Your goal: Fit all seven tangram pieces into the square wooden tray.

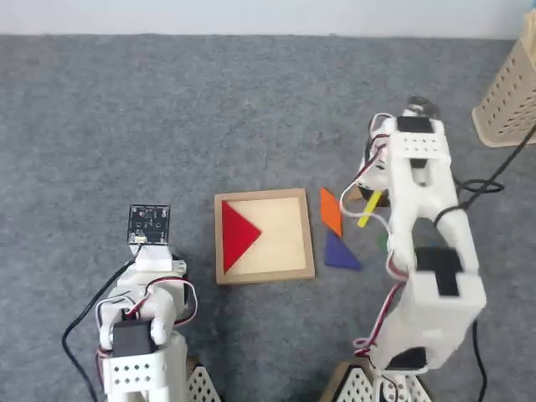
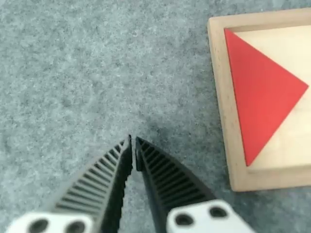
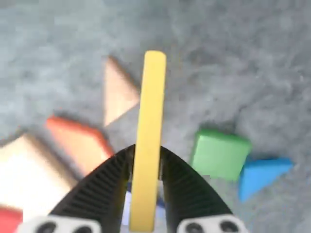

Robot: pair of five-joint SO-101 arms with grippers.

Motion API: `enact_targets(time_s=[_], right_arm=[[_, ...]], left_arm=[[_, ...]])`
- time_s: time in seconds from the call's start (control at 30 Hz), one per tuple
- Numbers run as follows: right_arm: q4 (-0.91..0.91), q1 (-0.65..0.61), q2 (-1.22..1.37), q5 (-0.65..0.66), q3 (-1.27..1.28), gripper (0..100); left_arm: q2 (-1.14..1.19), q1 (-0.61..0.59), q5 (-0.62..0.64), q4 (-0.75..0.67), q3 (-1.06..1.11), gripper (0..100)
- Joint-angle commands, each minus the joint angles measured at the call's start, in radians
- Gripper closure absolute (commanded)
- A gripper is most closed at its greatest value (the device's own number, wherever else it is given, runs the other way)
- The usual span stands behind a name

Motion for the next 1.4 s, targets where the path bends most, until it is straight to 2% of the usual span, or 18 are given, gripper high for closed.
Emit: enact_targets(time_s=[0.0, 0.13, 0.27, 0.37, 0.5, 0.77, 0.97, 1.37], right_arm=[[-0.11, -0.077, -0.211, 0.021, 0.126, 98.3], [-0.317, -0.168, -0.366, 0.021, 0.316, 98.3], [-0.486, -0.309, -0.404, 0.017, 0.416, 98.3], [-0.544, -0.417, -0.363, 0.012, 0.422, 98.3], [-0.573, -0.498, -0.275, -0.055, 0.347, 98.3], [-0.498, -0.509, -0.056, -0.275, 0.14, 95.0], [-0.476, -0.518, -0.001, -0.276, 0.078, 99.2], [-0.476, -0.562, 0.001, -0.276, 0.124, 99.1]], left_arm=[[-0.021, -0.005, 0.008, 0.006, -0.019, 99], [-0.021, -0.005, 0.008, 0.006, -0.019, 99], [-0.021, -0.005, 0.008, 0.006, -0.019, 99], [-0.021, -0.005, 0.008, 0.006, -0.019, 99], [-0.021, -0.005, 0.008, 0.006, -0.019, 99], [-0.021, -0.005, 0.008, 0.006, -0.019, 99], [-0.021, -0.005, 0.008, 0.006, -0.019, 99], [-0.021, -0.005, 0.008, 0.006, -0.019, 99]])
